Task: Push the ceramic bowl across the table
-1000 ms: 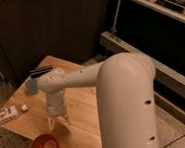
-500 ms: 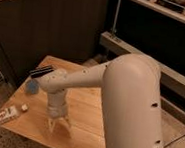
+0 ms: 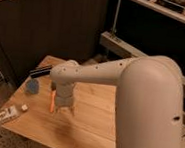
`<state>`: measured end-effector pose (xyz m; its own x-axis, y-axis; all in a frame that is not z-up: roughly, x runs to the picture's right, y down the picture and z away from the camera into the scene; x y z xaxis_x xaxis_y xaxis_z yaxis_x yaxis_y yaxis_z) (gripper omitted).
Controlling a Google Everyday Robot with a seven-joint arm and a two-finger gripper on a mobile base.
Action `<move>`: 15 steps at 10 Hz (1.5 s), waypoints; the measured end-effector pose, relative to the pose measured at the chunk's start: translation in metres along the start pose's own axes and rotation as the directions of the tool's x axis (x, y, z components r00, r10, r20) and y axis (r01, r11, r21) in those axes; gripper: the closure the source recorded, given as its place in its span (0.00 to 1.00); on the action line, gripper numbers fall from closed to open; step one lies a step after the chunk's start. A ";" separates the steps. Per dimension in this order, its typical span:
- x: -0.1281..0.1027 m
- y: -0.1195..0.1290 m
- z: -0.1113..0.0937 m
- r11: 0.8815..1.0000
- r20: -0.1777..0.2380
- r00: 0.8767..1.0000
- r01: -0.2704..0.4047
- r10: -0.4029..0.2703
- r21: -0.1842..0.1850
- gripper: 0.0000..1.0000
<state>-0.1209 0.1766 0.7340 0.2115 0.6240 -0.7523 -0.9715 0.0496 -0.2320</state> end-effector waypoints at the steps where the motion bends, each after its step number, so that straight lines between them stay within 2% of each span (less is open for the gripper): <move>1: -0.005 -0.003 -0.010 1.000 0.036 0.999 -0.013 0.014 -0.013 0.35; 3: -0.009 -0.015 -0.025 0.999 0.091 0.995 -0.039 0.040 -0.017 0.35; 4: -0.008 -0.018 -0.027 0.999 0.103 0.994 -0.042 0.043 -0.010 0.35; 10: 0.001 -0.024 -0.027 0.998 0.114 0.992 -0.055 0.052 0.022 0.35; 15: -0.001 -0.016 -0.026 0.999 0.110 0.993 -0.047 0.045 0.017 0.35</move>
<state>-0.1026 0.1547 0.7221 0.1544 0.7076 -0.6896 -0.9820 0.0331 -0.1859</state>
